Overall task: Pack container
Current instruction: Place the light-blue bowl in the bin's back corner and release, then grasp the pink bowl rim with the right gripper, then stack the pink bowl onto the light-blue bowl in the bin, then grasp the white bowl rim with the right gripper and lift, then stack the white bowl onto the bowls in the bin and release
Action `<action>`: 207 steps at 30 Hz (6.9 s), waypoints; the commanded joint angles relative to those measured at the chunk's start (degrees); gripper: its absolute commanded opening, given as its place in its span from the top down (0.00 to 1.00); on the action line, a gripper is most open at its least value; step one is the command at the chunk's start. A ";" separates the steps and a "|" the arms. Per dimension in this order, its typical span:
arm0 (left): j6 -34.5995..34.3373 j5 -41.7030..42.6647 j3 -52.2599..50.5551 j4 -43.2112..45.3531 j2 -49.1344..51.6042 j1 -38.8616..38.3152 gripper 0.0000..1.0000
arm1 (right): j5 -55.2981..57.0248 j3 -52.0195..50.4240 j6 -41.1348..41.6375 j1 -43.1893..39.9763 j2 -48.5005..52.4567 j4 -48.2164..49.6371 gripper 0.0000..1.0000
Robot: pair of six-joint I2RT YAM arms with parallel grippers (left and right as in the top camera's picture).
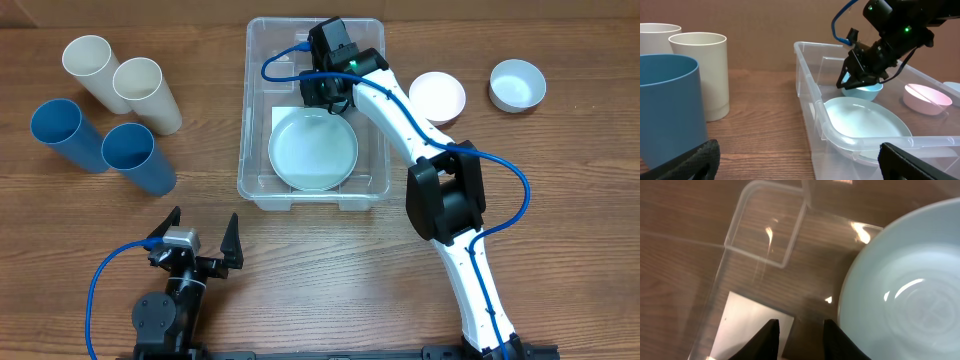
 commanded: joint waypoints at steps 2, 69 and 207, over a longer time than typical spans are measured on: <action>0.48 0.59 -0.17 -0.09 -0.48 0.59 0.00 | -0.33 8.44 -0.92 2.84 -0.66 -4.31 0.66; 0.48 0.61 -0.17 -0.09 -0.48 0.59 0.00 | 19.41 0.55 18.67 -4.72 -12.44 -10.60 0.91; 0.48 0.61 -0.17 -0.09 -0.48 0.59 0.00 | 15.32 16.09 15.61 -20.81 -20.04 -27.41 0.08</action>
